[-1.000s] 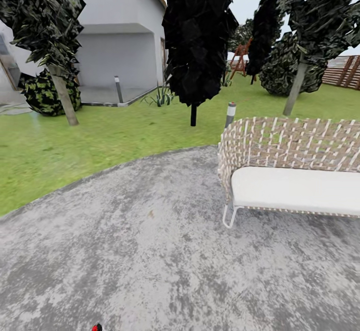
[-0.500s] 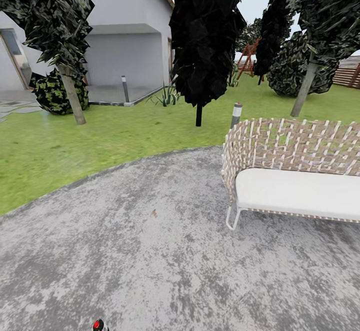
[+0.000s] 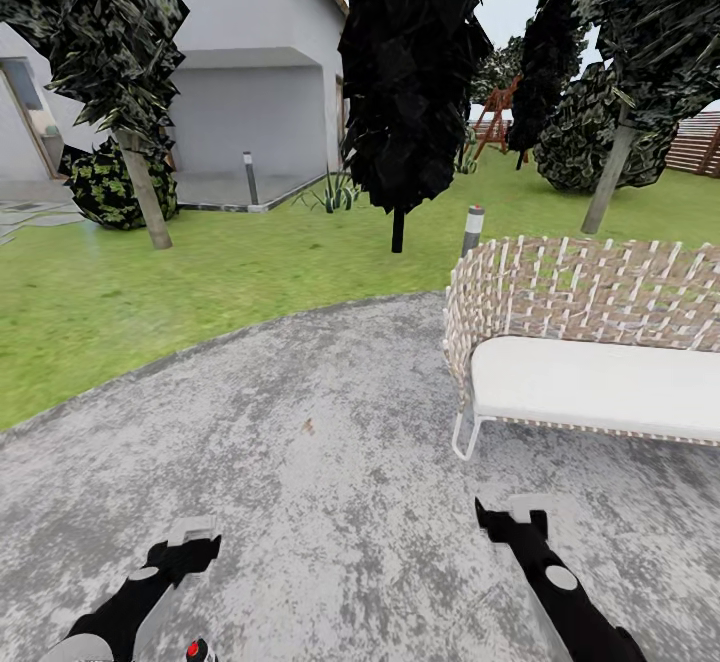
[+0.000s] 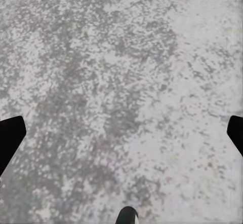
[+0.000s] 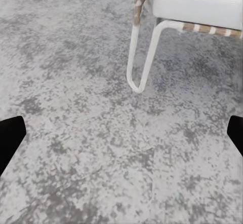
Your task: In the garden, pick up the pesticide atomizer on the floor and spray pesticide onto both trees until each tree trunk is fully covered.
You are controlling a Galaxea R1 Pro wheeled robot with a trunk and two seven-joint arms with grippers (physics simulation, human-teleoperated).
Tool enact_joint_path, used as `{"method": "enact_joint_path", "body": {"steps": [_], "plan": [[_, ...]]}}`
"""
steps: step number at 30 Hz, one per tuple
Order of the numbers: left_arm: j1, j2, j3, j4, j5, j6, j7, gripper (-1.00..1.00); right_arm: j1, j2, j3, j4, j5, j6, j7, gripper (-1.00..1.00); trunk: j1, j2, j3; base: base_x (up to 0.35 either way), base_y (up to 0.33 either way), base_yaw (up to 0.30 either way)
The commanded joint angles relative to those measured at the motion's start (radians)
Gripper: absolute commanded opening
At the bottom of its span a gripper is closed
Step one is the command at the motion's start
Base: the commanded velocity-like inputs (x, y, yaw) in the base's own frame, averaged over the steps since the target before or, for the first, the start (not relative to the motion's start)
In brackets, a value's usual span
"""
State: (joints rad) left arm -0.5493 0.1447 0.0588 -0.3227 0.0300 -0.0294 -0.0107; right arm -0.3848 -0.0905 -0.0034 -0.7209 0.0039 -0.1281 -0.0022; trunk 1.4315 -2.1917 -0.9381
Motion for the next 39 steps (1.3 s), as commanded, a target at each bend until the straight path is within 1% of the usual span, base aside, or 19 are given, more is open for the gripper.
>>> {"method": "enact_joint_path", "body": {"steps": [1,5,11,24,33,39], "plan": [[-0.001,0.0,0.002,0.0,0.003,0.0,-0.001,1.0,-0.006,0.0,0.0,-0.001,0.0,0.007,0.001,1.0,0.0,0.0,-0.001,0.0,0.0,0.0],[-0.001,0.007,0.003,-0.003,0.002,0.01,0.0,1.0,-0.026,-0.004,0.0,-0.003,0.002,0.043,0.004,1.0,0.0,0.0,-0.001,0.0,0.0,0.0],[-0.001,0.008,0.004,-0.003,0.001,0.011,0.001,1.0,-0.028,-0.006,0.0,-0.005,0.001,0.045,0.005,1.0,0.0,0.0,-0.001,0.0,0.018,0.0],[-0.002,0.004,0.003,-0.003,0.002,0.011,0.001,1.0,-0.028,-0.005,-0.001,-0.006,-0.001,0.047,0.005,1.0,0.0,0.0,-0.001,-0.009,0.277,-0.012],[-0.003,0.002,0.001,-0.003,0.003,0.011,0.0,1.0,-0.028,-0.004,0.0,-0.006,-0.001,0.047,0.005,1.0,0.0,0.0,-0.001,-0.01,0.063,-0.055],[-0.003,0.001,0.002,-0.003,0.003,0.011,0.0,1.0,-0.028,-0.003,-0.001,-0.006,-0.001,0.047,0.005,1.0,0.023,-0.042,-0.02,-0.001,0.004,-0.004]]}}
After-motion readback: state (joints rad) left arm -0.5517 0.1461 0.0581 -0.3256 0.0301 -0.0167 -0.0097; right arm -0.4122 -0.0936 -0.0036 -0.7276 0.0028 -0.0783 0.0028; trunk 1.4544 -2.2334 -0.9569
